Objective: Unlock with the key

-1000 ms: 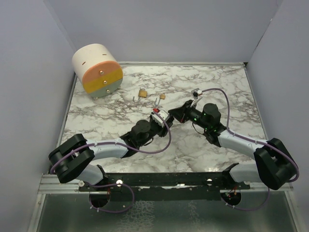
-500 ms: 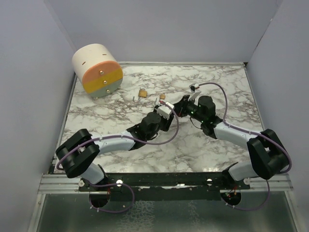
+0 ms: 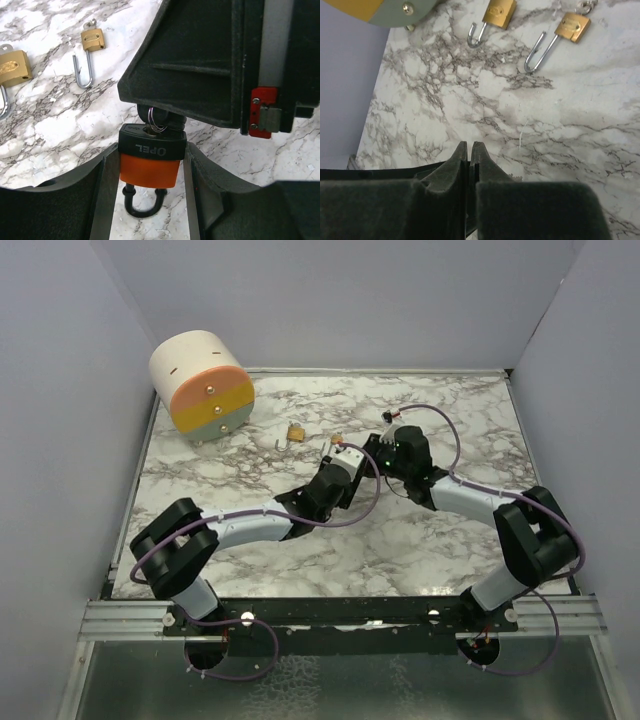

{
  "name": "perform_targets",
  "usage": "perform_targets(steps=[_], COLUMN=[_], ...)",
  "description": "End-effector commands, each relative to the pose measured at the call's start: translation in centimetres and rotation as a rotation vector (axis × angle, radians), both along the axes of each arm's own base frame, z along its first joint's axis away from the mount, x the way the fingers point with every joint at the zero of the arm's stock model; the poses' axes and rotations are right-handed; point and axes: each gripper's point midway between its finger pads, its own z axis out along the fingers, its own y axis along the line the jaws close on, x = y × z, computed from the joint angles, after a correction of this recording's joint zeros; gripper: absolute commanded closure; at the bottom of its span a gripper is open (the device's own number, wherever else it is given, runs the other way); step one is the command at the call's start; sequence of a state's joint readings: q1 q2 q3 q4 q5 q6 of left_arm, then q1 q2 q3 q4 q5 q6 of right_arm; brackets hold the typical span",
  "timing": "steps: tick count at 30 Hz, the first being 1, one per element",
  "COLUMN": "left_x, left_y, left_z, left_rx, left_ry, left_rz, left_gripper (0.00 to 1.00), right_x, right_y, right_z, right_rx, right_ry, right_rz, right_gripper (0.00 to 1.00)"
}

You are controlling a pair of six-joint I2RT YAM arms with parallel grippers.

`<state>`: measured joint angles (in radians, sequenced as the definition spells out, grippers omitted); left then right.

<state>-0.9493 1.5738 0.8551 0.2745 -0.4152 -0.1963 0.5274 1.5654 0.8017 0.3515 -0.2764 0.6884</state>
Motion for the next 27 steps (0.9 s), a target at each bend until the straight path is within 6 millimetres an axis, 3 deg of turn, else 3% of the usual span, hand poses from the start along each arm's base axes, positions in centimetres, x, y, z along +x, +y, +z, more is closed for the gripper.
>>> perform_targets(steps=[1, 10, 12, 14, 16, 22, 27], left_x=[2.0, 2.4, 2.4, 2.4, 2.4, 2.4, 3.6], left_y=[-2.4, -2.4, -2.2, -1.9, -1.5, -0.3, 1.2], left_z=[5.2, 4.3, 4.0, 3.3, 2.3, 0.0, 0.2], left_rx=[-0.159, -0.132, -0.128, -0.119, -0.102, -0.088, -0.092], left_ry=[-0.097, -0.075, -0.064, -0.045, -0.020, 0.059, 0.084], left_rz=[0.052, 0.092, 0.098, 0.106, 0.124, 0.161, 0.249], left_gripper=[1.00, 1.00, 1.00, 1.00, 1.00, 1.00, 1.00], right_x=[-2.6, -2.3, -1.9, -1.1, -0.2, 2.0, 2.1], right_y=[1.0, 1.0, 0.4, -0.7, -2.3, -7.4, -10.1], right_z=[-3.5, -2.9, -2.1, -1.5, -0.9, 0.9, 0.0], right_rx=[-0.040, -0.022, -0.007, 0.001, 0.001, -0.038, -0.203], right_ry=[0.182, 0.167, 0.139, 0.115, 0.093, 0.023, -0.014], right_rz=[0.073, 0.061, 0.038, -0.004, -0.050, -0.152, -0.192], right_gripper=[0.99, 0.99, 0.86, 0.70, 0.60, 0.54, 0.53])
